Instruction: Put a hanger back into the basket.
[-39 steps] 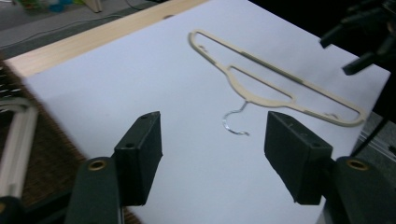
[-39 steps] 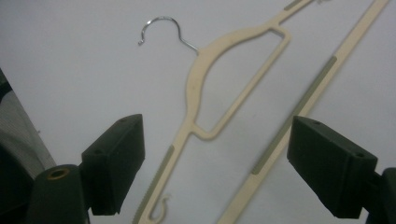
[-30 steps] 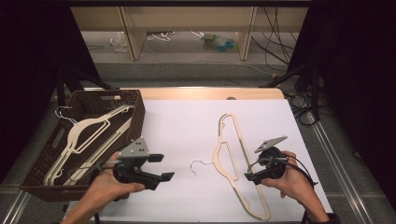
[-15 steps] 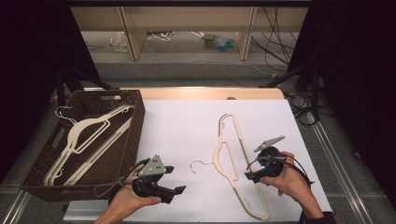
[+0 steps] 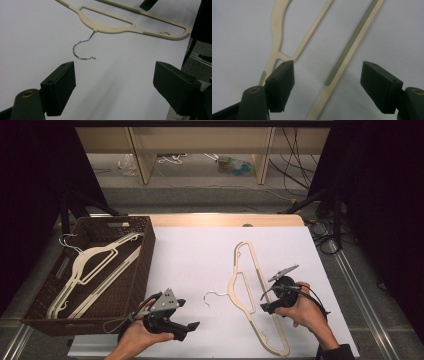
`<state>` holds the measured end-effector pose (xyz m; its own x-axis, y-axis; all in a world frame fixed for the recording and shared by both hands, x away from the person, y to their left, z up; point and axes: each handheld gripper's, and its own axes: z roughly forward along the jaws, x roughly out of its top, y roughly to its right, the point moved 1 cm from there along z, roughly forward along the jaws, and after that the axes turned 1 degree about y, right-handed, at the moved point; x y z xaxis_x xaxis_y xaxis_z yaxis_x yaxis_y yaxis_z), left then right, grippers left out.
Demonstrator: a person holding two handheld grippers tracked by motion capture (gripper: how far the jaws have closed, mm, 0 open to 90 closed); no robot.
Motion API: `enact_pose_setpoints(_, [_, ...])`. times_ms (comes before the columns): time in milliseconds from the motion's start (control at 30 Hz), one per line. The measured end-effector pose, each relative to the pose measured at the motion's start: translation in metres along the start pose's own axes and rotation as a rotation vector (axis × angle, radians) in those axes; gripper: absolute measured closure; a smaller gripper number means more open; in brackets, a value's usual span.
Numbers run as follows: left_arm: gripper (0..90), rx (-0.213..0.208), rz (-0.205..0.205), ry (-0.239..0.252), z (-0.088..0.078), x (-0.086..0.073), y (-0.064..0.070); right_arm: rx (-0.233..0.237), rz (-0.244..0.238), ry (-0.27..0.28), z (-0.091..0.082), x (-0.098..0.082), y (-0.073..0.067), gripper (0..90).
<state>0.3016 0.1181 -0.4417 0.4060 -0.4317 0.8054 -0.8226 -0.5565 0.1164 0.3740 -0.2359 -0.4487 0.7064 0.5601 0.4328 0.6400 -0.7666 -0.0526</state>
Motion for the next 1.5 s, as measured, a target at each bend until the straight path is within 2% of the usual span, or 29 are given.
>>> enact_pose_setpoints(67, [18.2,-0.001,0.022,-0.007,0.000,0.000,-0.001,0.000,0.004,-0.010,0.003,0.002,0.001,30.8])
enact_pose_setpoints(100, [18.2,-0.002,0.022,-0.007,0.000,0.000,0.000,0.001,0.011,-0.014,0.004,0.003,0.001,31.1])
enact_pose_setpoints(133, [18.2,-0.008,0.004,-0.005,0.001,-0.001,0.001,-0.001,0.009,-0.016,0.005,0.005,0.002,31.7])
enact_pose_setpoints(267, [18.2,-0.008,0.024,-0.017,0.001,-0.001,0.001,-0.017,0.040,-0.048,0.008,0.009,0.005,33.9])
enact_pose_setpoints(300, [18.2,-0.009,0.021,-0.016,0.001,-0.002,0.002,-0.026,0.029,-0.051,0.009,0.010,0.007,34.5])
enact_pose_setpoints(367, [18.3,-0.014,0.024,-0.017,0.002,-0.002,0.003,-0.037,0.036,-0.066,0.012,0.012,0.009,35.4])
enact_pose_setpoints(467, [18.3,-0.010,0.032,-0.026,0.002,-0.002,0.004,-0.031,0.033,-0.091,0.016,0.014,0.012,38.2])
enact_pose_setpoints(500, [18.4,-0.012,0.049,-0.028,0.002,-0.002,0.004,-0.031,0.049,-0.099,0.017,0.015,0.011,39.3])
enact_pose_setpoints(600, [18.4,-0.010,0.043,-0.033,0.002,-0.002,0.004,-0.036,0.035,-0.131,0.021,0.018,0.012,42.9])
enact_pose_setpoints(633, [18.5,-0.010,0.042,-0.031,0.002,-0.002,0.004,-0.038,0.041,-0.127,0.023,0.019,0.011,45.0])
enact_pose_setpoints(667, [18.6,-0.008,0.041,-0.030,0.002,-0.002,0.004,-0.041,0.042,-0.154,0.023,0.020,0.010,46.4])
enact_pose_setpoints(767, [18.6,-0.013,0.039,-0.031,0.002,-0.003,0.005,-0.059,0.018,-0.163,0.027,0.021,0.009,49.5])
enact_pose_setpoints(800, [18.7,-0.013,0.040,-0.032,0.002,-0.003,0.005,-0.059,0.019,-0.158,0.028,0.022,0.007,50.9])
enact_pose_setpoints(833, [18.8,-0.013,0.040,-0.033,0.003,-0.003,0.005,-0.055,0.030,-0.180,0.028,0.022,0.006,52.4])
enact_pose_setpoints(867, [18.9,-0.013,0.041,-0.034,0.003,-0.003,0.005,-0.064,0.018,-0.191,0.028,0.023,0.006,53.3])
enact_pose_setpoints(900, [18.8,-0.013,0.062,-0.049,0.002,-0.003,0.003,-0.070,0.024,-0.191,0.028,0.023,0.006,54.1])
enact_pose_setpoints(967, [18.9,-0.020,0.043,-0.031,0.003,-0.003,0.005,-0.084,0.021,-0.198,0.029,0.023,0.004,55.6])
enact_pose_setpoints(1000, [18.9,-0.018,0.060,-0.035,0.003,-0.002,0.004,-0.087,0.015,-0.204,0.029,0.024,0.004,56.6])
enact_pose_setpoints(1100, [19.0,-0.016,0.055,-0.044,0.003,-0.003,0.004,-0.087,0.011,-0.229,0.029,0.025,0.002,58.4])
enact_pose_setpoints(1133, [19.1,-0.016,0.056,-0.043,0.003,-0.003,0.005,-0.090,-0.008,-0.221,0.030,0.025,0.003,59.6])
enact_pose_setpoints(1233, [19.1,-0.014,0.049,-0.041,0.003,-0.003,0.006,-0.072,0.007,-0.236,0.029,0.026,0.004,65.1])
enact_pose_setpoints(1300, [19.1,-0.016,0.046,-0.039,0.003,-0.003,0.006,-0.069,0.000,-0.222,0.029,0.025,0.007,65.6])
enact_pose_setpoints(1400, [19.2,-0.019,0.062,-0.038,0.003,-0.003,0.005,-0.066,-0.008,-0.232,0.029,0.026,0.008,65.9])
enact_pose_setpoints(1467, [19.4,-0.015,0.056,-0.041,0.003,-0.003,0.005,-0.065,-0.005,-0.237,0.028,0.026,0.007,66.4])
enact_pose_setpoints(1500, [19.5,-0.016,0.070,-0.046,0.003,-0.003,0.004,-0.066,-0.016,-0.233,0.029,0.026,0.008,67.0])
